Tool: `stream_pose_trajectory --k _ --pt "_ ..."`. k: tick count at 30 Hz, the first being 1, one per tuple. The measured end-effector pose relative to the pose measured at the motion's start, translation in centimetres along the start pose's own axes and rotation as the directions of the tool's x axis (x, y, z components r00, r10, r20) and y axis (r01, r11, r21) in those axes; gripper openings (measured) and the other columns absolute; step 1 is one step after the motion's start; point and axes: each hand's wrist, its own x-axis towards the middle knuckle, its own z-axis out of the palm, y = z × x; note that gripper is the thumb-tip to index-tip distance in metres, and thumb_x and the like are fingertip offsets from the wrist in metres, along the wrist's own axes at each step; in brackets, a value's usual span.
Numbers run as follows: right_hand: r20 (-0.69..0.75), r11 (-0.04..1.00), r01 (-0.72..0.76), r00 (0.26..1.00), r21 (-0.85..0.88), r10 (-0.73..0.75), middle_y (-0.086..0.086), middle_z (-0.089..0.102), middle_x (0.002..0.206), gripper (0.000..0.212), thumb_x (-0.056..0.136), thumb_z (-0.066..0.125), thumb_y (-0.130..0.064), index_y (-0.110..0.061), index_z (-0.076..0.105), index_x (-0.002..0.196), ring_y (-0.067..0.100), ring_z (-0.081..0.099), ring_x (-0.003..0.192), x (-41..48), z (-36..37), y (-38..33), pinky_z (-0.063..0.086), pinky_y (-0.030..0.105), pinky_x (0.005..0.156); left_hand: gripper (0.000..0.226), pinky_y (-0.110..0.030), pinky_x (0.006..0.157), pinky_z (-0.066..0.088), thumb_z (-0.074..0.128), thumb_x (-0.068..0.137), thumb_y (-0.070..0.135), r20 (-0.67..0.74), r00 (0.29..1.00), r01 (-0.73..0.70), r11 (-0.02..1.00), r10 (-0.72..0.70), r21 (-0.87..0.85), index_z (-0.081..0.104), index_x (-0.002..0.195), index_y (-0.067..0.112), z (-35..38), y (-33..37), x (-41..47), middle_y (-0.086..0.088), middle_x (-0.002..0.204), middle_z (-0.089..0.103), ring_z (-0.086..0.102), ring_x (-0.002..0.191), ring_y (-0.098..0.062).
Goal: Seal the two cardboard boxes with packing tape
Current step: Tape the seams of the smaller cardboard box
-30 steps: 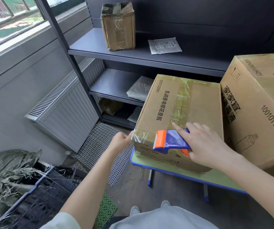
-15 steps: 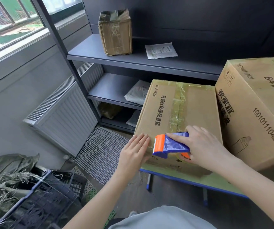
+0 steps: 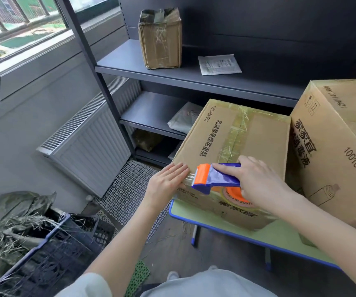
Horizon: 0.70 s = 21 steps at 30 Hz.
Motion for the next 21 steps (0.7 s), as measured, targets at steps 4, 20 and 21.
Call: stream_pose_trajectory --k 4,20,21 --pt "0.024 0.999 -0.033 0.999 -0.016 0.033 -0.007 0.027 0.077 0.070 0.091 0.040 -0.015 -0.056 0.010 0.139 0.014 0.031 0.077 -1.5 -0.4 2.4 0.026 0.026 0.066 0.029 -0.041 0.093 0.051 0.061 0.088 0.019 -0.048 0.999 -0.021 1.000 0.021 0.005 0.069 0.111 0.003 -0.4 0.1 0.2 -0.008 0.117 0.066 0.062 0.110 -0.022" --pt "0.007 0.999 -0.016 1.000 0.039 0.016 -0.004 0.034 0.092 0.074 0.091 0.045 -0.022 -0.060 0.000 0.135 0.011 0.032 0.085 -6.7 -0.3 7.0 0.030 0.024 0.072 0.034 -0.046 0.092 0.051 0.056 0.086 0.023 -0.044 0.998 -0.035 0.999 0.036 0.035 0.069 0.110 0.002 -0.9 0.4 0.1 -0.009 0.113 0.067 0.064 0.107 -0.024" --pt "0.001 0.999 -0.037 0.999 0.040 0.037 -0.005 0.034 0.090 0.074 0.089 0.044 -0.020 -0.062 0.002 0.133 0.012 0.033 0.084 -7.1 -0.6 8.0 0.034 0.025 0.072 0.035 -0.046 0.094 0.049 0.054 0.088 0.025 -0.035 0.999 -0.019 0.999 0.020 0.038 0.069 0.110 0.002 -1.1 -0.2 0.0 -0.009 0.114 0.067 0.063 0.107 -0.024"
